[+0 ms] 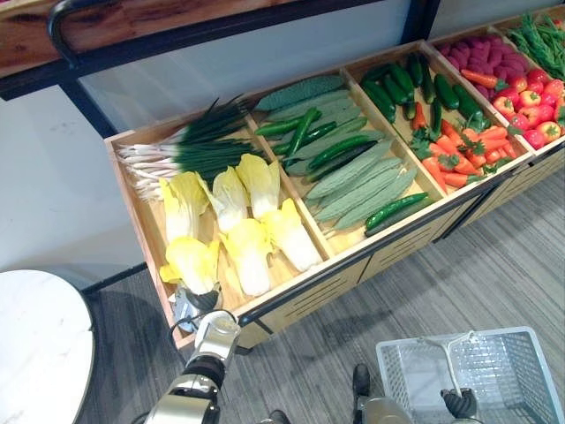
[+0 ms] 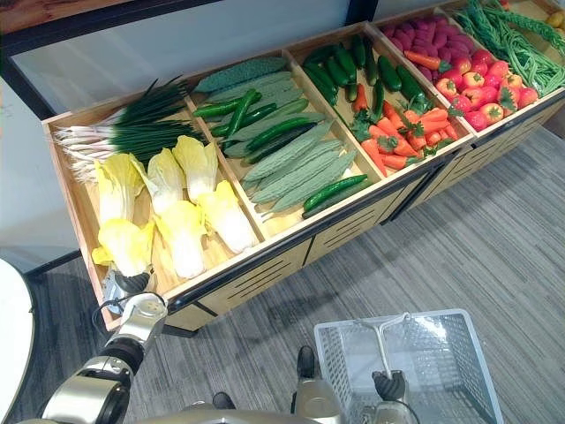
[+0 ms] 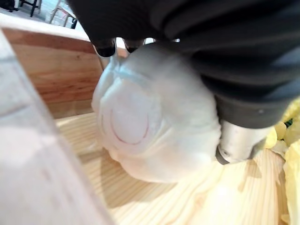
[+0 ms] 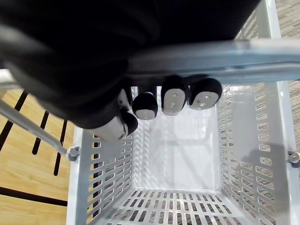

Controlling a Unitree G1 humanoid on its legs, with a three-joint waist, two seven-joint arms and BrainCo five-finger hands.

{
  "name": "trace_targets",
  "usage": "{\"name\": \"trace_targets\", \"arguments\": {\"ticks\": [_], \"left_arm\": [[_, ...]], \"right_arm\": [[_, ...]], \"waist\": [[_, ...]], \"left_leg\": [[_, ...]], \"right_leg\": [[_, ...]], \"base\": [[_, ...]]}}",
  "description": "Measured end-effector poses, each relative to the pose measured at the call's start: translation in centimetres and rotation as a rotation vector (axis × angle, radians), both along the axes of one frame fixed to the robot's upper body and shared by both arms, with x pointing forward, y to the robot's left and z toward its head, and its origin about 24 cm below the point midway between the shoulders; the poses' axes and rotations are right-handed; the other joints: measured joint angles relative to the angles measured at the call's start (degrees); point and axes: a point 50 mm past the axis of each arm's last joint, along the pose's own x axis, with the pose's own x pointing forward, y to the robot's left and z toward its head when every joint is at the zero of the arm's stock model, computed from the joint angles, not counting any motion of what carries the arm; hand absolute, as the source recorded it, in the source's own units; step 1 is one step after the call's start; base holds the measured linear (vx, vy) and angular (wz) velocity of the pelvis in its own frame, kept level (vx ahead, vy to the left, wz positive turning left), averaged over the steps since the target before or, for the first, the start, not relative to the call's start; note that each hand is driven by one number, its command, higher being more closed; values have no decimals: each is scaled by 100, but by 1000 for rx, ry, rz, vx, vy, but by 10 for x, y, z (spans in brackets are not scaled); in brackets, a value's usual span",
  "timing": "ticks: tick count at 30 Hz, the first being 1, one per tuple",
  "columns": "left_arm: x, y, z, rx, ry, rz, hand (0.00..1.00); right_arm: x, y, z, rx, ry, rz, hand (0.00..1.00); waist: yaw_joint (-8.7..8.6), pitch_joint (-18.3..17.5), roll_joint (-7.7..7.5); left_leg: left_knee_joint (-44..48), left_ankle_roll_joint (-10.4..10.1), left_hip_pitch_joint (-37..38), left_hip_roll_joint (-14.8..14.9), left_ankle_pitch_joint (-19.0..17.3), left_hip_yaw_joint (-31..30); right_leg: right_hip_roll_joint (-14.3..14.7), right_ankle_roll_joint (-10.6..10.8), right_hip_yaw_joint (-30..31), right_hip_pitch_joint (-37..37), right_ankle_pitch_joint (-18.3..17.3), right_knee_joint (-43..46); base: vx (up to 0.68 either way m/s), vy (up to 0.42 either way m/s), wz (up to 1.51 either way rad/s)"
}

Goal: Pick vegetable in the basket

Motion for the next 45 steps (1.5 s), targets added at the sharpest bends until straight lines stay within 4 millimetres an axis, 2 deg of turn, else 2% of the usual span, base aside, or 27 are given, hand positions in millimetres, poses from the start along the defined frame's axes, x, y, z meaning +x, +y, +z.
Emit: {"name": "trace_targets", "arguments": {"ticks": [2,4,6,11,12,15,18,23,26,29,30,33,35,37,38,40,42,45], "left_arm": [[0,-2,1,-24,-46,31,100],[2,-8,8,-96,-168,101,100],[0,-15,13,-135,-268,133,100],[-4,-28,38,-193,-520,172,100],[-3,-29,48,-203,-593,171,100],[0,-29,71,-210,-737,174,100],[-3,-22,96,-216,-883,202,100],[-10,-13,120,-212,-1021,219,100],[-8,-12,135,-202,-1072,134,100],[-3,-18,151,-193,-1095,-56,100],[-2,-25,159,-197,-1110,-160,100],[1,-52,178,-143,-1102,-484,100],[2,-70,178,-135,-1045,-681,100],[3,-77,176,-130,-1008,-770,100],[3,-80,175,-104,-976,-835,100],[2,-81,174,-92,-953,-877,100],[2,-81,171,-81,-910,-946,100],[0,-86,164,-70,-842,-1078,100]], "right_arm": [[0,0,0,0,0,0,100],[-1,0,0,2,4,-8,100],[-2,-1,0,3,2,-29,100],[-10,-5,-2,5,22,-94,100],[-13,-6,-2,6,28,-125,100],[-20,-11,-3,3,44,-176,100],[-27,-19,-3,-5,70,-234,100],[-32,-28,-1,-28,89,-274,100],[-32,-40,4,-51,75,-299,100],[-25,-60,16,-117,37,-268,100],[-22,-68,21,-142,27,-235,100],[-3,-83,39,-194,-36,-118,100],[23,-87,58,-213,-112,41,100],[38,-88,72,-221,-152,161,100],[51,-89,84,-226,-180,274,100],[59,-90,93,-230,-192,359,100],[77,-90,110,-246,-191,525,100],[92,-89,122,-249,-164,660,100]], "waist": [[-7,-8,15],[-118,19,-31],[-128,28,-49],[-102,12,-20],[-79,-2,-2],[21,-30,49],[33,-118,148],[49,-267,195],[48,-349,155],[57,-395,101],[88,-449,33],[107,-590,-25],[38,-635,-88],[17,-678,-138],[11,-691,-202],[10,-729,-197],[10,-767,-270],[-2,-788,-303]], "left_leg": [[-24,9,1,-13,9,-34],[-61,25,9,-56,32,-201],[-75,26,27,-73,32,-301],[-151,54,109,-118,52,-485],[-150,57,106,-124,54,-530],[-150,96,96,-157,78,-645],[-148,130,102,-175,100,-783],[-148,188,107,-227,147,-874],[-165,222,115,-278,192,-897],[-351,188,216,-325,259,-782],[-442,170,235,-358,277,-709],[-789,183,431,-451,378,-418],[-946,156,603,-508,407,-130],[-946,145,645,-513,388,47],[-945,143,744,-513,341,213],[-944,126,826,-501,294,347],[-911,144,942,-507,259,552],[-908,155,1083,-513,197,774]], "right_leg": [[-10,0,-28,12,0,-5],[-19,12,-198,123,7,-30],[-21,15,-297,220,8,-78],[-58,25,-433,385,14,-116],[-69,25,-471,401,14,-108],[-113,25,-586,456,14,-106],[-148,24,-703,513,13,-50],[-220,24,-755,532,11,17],[-276,16,-742,530,2,43],[-326,25,-619,476,-85,112],[-331,12,-516,419,-117,119],[-325,95,-164,289,-66,155],[-303,202,110,216,6,195],[-273,289,294,165,66,204],[-224,326,437,164,97,202],[-180,327,561,180,160,206],[-125,332,739,179,204,204],[-74,334,884,184,255,202]], "base": [[-1,-15,11],[17,-12,33],[35,-9,27],[20,2,18],[-6,3,17],[-31,-2,21],[-49,-2,21],[-90,-4,9],[-127,-5,2],[-129,-8,-16],[-110,16,-37],[-62,25,-46],[-25,41,-64],[20,44,-61],[44,32,-58],[54,26,-46],[72,38,-47],[69,38,-34]]}}
